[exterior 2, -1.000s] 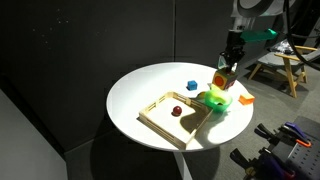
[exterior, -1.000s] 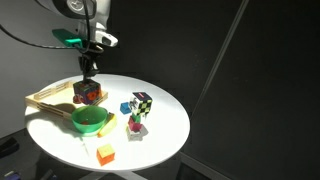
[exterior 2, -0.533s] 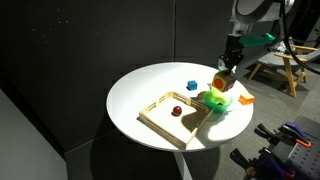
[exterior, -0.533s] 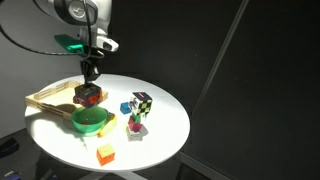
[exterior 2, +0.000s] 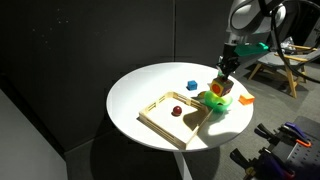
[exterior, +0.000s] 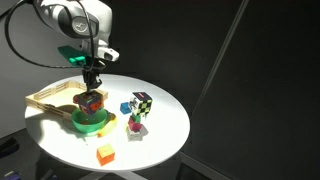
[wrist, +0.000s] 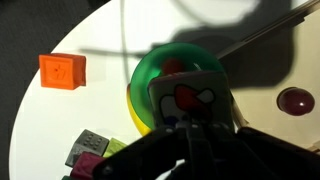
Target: Remove the block with a house image from the wooden tray and move it into the green bowl
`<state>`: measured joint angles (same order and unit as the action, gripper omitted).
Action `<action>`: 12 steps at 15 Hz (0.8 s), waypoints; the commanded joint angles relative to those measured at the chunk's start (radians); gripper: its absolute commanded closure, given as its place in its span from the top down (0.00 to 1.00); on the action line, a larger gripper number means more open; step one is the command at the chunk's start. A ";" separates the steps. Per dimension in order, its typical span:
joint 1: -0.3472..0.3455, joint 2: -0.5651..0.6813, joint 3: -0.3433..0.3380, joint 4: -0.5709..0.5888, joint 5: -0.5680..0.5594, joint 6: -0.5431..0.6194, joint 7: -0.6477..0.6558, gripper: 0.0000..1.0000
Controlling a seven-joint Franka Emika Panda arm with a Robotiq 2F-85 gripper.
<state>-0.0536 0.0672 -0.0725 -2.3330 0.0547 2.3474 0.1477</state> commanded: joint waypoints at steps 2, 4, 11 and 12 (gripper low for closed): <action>-0.008 0.025 -0.002 -0.005 0.001 0.026 -0.024 0.02; -0.007 0.033 -0.002 -0.006 0.000 0.027 -0.024 0.02; -0.007 0.041 -0.003 -0.006 -0.006 0.026 -0.023 0.36; -0.007 0.040 -0.002 -0.006 -0.006 0.025 -0.023 0.44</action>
<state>-0.0536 0.1142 -0.0726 -2.3336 0.0540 2.3629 0.1470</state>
